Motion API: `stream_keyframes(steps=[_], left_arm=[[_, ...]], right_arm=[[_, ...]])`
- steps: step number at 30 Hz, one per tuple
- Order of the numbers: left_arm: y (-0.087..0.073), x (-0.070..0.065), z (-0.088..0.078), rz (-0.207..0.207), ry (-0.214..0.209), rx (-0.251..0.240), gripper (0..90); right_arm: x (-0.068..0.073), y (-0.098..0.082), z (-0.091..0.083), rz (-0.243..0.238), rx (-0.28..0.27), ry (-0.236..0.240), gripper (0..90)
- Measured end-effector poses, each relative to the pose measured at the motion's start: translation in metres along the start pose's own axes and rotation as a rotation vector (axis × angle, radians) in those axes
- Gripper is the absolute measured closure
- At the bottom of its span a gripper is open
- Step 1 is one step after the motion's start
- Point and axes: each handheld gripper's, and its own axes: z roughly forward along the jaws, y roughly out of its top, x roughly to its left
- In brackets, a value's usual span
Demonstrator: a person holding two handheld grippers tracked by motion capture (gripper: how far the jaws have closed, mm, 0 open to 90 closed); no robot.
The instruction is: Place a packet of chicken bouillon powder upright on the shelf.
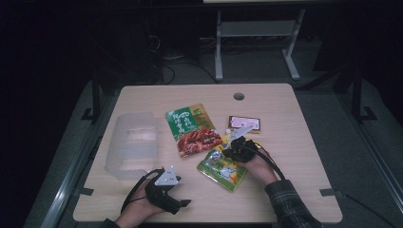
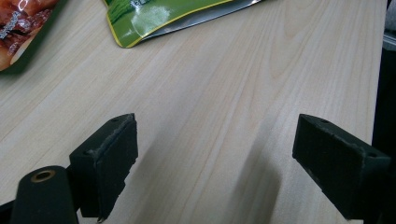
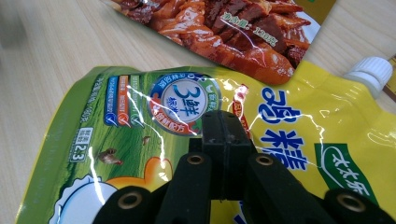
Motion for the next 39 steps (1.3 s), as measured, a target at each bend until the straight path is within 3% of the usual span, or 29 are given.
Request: stream_keyframes(steps=[17, 21, 33, 39], left_arm=[[-0.001, -0.001, 0.0, 0.004, -0.005, 0.017, 13.8], [-0.001, -0.001, 0.001, 0.003, -0.008, 0.015, 13.8], [-0.001, -0.001, 0.0, 0.01, -0.004, 0.017, 13.8], [-0.001, -0.001, 0.0, 0.006, -0.001, 0.014, 13.8]], right_arm=[[0.006, -0.014, -0.014, -0.022, 0.021, 0.014, 90.0], [0.01, -0.014, -0.014, -0.049, 0.029, 0.005, 90.0], [0.022, -0.013, -0.013, -0.087, 0.04, 0.05, 90.0], [0.035, -0.012, -0.013, -0.137, 0.06, 0.076, 90.0]])
